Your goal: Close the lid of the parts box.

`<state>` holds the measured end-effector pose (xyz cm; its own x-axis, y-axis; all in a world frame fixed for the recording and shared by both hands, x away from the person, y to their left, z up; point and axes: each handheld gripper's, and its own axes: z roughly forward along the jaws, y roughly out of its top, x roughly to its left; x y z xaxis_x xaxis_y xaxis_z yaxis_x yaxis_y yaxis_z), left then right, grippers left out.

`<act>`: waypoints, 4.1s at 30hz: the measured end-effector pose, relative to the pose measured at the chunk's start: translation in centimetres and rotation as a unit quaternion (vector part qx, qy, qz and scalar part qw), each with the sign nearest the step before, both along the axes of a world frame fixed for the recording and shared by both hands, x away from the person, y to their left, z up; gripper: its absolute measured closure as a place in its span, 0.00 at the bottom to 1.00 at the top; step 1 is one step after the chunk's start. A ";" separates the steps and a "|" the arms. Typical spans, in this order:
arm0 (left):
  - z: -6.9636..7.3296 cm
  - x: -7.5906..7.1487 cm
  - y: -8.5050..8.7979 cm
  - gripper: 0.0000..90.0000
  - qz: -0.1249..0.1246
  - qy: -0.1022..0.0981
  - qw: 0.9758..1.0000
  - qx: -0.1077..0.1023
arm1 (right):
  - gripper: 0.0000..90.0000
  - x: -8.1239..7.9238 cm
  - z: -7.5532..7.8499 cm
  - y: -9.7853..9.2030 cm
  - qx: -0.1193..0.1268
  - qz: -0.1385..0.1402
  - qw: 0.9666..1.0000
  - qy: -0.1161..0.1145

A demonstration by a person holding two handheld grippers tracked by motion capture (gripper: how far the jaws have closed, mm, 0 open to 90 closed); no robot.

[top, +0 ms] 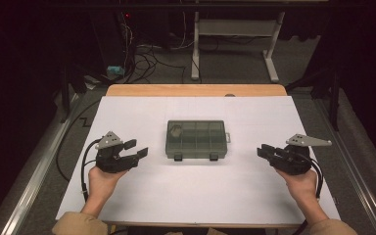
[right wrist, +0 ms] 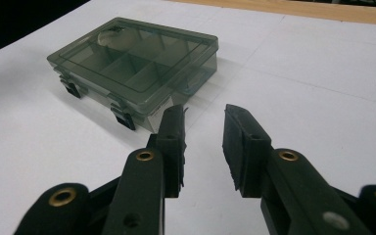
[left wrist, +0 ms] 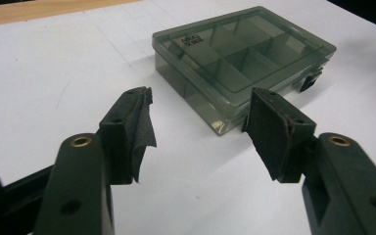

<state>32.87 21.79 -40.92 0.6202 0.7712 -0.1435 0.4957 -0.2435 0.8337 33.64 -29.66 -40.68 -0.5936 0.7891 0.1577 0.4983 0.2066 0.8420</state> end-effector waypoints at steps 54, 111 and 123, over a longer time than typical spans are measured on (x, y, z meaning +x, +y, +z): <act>-2.6 -4.5 3.7 0.40 0.044 -0.026 0.999 -0.018 | 0.57 -4.7 -2.3 -3.7 0.015 -0.042 0.998 -0.047; -6.0 -4.8 6.3 0.34 0.110 -0.002 0.993 -0.038 | 0.35 -6.7 -5.3 -6.3 0.022 -0.082 0.995 -0.060; -5.9 -4.8 6.4 0.34 0.108 -0.003 0.993 -0.046 | 0.34 -6.7 -5.4 -6.3 0.023 -0.083 0.995 -0.058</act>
